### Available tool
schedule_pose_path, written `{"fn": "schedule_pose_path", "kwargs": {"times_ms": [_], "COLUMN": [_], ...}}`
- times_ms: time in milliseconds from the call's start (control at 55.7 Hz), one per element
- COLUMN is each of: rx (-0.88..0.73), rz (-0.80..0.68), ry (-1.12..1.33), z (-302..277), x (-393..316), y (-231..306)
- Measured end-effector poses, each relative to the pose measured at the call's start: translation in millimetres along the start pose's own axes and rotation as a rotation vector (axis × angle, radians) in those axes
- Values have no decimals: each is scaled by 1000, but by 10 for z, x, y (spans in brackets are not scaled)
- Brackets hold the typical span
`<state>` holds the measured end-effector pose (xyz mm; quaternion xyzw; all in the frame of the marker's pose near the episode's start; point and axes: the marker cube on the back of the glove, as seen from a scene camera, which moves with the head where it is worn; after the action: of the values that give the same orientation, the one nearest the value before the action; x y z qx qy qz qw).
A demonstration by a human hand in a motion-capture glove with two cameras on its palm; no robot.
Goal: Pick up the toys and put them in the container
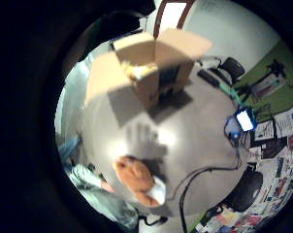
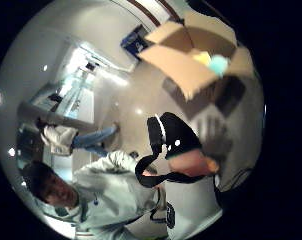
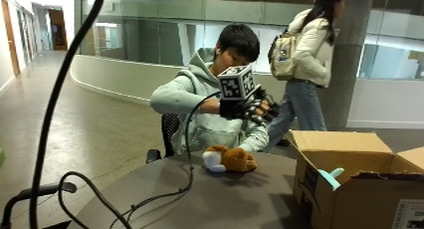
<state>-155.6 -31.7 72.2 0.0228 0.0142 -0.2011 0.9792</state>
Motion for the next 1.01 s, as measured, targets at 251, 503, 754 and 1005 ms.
{"fn": "schedule_pose_path", "kwargs": {"times_ms": [251, 503, 754, 1005], "rx": [-306, -124, -380, -385], "rz": [185, 18, 28, 44], "ry": [86, 250, 69, 76], "z": [1376, 1431, 1347, 638], "x": [34, 261, 169, -116], "y": [1197, 1054, 816, 503]}}
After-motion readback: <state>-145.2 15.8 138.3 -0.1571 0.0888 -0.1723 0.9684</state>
